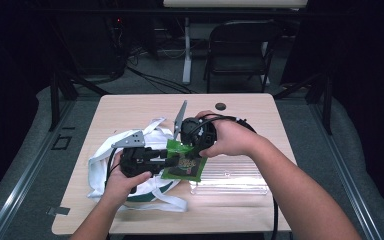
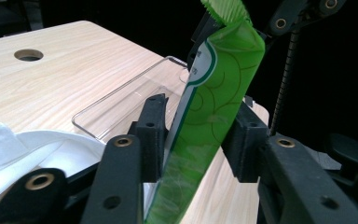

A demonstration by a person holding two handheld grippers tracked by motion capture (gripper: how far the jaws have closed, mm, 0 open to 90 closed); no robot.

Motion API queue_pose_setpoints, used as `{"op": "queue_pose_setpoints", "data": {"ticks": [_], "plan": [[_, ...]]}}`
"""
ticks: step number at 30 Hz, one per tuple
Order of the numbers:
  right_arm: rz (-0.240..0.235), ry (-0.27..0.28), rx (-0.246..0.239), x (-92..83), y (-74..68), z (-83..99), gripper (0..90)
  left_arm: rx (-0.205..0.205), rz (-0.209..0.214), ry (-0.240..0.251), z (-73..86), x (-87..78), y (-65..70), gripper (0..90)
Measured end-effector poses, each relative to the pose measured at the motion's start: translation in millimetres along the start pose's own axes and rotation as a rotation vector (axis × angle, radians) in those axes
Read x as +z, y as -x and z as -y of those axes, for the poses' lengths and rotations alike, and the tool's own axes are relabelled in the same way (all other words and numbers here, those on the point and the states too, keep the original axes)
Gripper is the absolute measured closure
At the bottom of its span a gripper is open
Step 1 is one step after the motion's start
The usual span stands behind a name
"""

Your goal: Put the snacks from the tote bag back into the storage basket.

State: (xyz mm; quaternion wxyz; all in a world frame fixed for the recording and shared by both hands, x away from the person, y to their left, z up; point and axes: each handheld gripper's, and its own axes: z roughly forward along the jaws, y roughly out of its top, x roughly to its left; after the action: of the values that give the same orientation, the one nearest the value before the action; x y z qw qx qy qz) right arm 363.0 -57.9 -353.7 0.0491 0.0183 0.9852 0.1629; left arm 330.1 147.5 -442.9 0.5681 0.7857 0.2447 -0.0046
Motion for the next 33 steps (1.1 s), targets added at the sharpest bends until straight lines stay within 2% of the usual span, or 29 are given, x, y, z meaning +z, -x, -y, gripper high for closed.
{"op": "queue_pose_setpoints", "data": {"ticks": [11, 33], "plan": [[0.039, -0.026, 0.009, -6.7, 3.8, 8.5, 75.0, -0.034, -0.017, 0.004, 0.5, -2.0, -4.6, 49.8], [0.114, -0.078, 0.041, -18.4, 13.2, 29.3, 74.9, -0.066, -0.045, 0.008, 2.4, -6.7, -13.0, 48.6]]}}
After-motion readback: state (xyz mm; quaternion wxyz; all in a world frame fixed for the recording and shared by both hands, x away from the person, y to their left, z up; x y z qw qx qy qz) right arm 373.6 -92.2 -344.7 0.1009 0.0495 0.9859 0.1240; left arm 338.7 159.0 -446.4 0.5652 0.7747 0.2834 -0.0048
